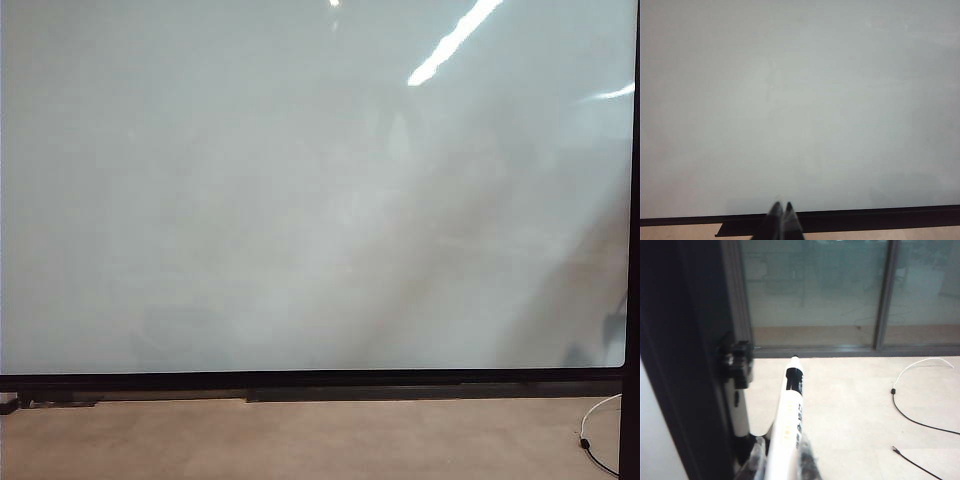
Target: Pick up the pen on the shelf to the right of the whiteboard and draw a rectangle.
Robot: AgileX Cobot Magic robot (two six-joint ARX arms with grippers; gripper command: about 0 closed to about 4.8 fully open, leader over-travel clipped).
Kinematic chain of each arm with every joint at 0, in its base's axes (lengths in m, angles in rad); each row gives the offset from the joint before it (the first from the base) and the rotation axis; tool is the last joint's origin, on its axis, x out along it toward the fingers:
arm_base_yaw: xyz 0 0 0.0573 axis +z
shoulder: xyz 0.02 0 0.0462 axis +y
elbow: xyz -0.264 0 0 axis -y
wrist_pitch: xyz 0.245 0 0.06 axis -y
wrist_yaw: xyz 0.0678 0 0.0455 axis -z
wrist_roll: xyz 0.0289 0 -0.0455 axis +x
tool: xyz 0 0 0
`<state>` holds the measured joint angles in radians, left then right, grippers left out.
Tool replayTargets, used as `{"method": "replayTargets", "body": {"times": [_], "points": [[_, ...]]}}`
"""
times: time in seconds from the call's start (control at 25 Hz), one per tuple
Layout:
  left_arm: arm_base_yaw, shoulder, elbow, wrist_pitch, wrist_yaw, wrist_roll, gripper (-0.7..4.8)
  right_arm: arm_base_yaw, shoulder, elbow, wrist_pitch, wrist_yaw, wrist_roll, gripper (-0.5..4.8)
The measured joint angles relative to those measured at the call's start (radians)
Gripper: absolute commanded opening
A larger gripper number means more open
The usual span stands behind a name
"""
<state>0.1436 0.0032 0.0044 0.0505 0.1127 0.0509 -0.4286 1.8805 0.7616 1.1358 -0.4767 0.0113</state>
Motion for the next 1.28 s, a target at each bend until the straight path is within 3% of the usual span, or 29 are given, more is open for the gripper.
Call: {"method": "replayTargets", "body": {"times": [0.44, 1.28], "points": [[0.000, 0.000, 0.000, -0.002, 0.000, 0.000, -0.04, -0.025, -0.102, -0.004, -0.053, 0.018, 0.006, -0.06], [0.000, 0.000, 0.000, -0.002, 0.000, 0.000, -0.05, -0.019, -0.474, -0.237, -0.133, 0.210, -0.010, -0.06]]}}
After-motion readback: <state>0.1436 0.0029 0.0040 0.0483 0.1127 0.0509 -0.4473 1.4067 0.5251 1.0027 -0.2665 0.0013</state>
